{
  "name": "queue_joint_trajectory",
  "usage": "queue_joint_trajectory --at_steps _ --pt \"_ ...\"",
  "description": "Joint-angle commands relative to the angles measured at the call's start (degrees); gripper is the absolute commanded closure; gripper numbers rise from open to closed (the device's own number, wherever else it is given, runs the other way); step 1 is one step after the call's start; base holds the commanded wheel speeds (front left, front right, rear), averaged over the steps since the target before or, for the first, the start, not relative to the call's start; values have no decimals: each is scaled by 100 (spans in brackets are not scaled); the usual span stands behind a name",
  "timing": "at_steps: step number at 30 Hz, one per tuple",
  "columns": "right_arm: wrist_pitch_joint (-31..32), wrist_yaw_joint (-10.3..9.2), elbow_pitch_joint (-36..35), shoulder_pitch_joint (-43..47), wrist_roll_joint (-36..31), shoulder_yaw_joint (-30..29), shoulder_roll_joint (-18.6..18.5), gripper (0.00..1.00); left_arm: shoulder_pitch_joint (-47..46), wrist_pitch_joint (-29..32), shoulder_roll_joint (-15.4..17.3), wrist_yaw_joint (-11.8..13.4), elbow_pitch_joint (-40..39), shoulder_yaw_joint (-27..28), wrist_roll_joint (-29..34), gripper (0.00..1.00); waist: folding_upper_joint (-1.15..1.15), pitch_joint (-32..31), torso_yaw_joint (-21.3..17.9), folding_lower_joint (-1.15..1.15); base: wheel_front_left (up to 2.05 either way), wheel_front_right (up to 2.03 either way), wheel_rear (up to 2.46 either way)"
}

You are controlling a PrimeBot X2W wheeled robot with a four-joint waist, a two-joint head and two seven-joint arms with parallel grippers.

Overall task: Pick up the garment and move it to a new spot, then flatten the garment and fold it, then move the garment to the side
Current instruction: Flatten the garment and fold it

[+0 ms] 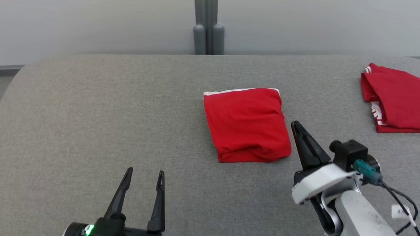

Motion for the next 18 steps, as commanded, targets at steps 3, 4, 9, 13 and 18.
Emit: queue_joint_trajectory --at_steps 3,4,9,13,18 --pt "-13 -3 480 -615 143 62 1 100 -185 -16 12 -8 9 -133 -33 0 0 314 488 0 0 0 0" --pt "-12 -3 627 -761 197 76 -2 100 -231 -16 12 -5 2 -169 -38 0 0 398 573 0 0 0 0" --pt "-12 -5 1491 -1670 359 273 -97 100 -452 -16 11 47 -2 -343 -117 0 0 863 919 0 0 0 0" --pt "-12 -5 1947 -2282 468 447 -172 100 -672 -16 11 5 45 -519 -186 0 0 1246 1114 0 0 0 0" --pt "-12 -5 2264 -2744 592 759 -298 100 -937 -16 10 62 47 -729 -348 0 0 1647 1288 0 0 0 0"
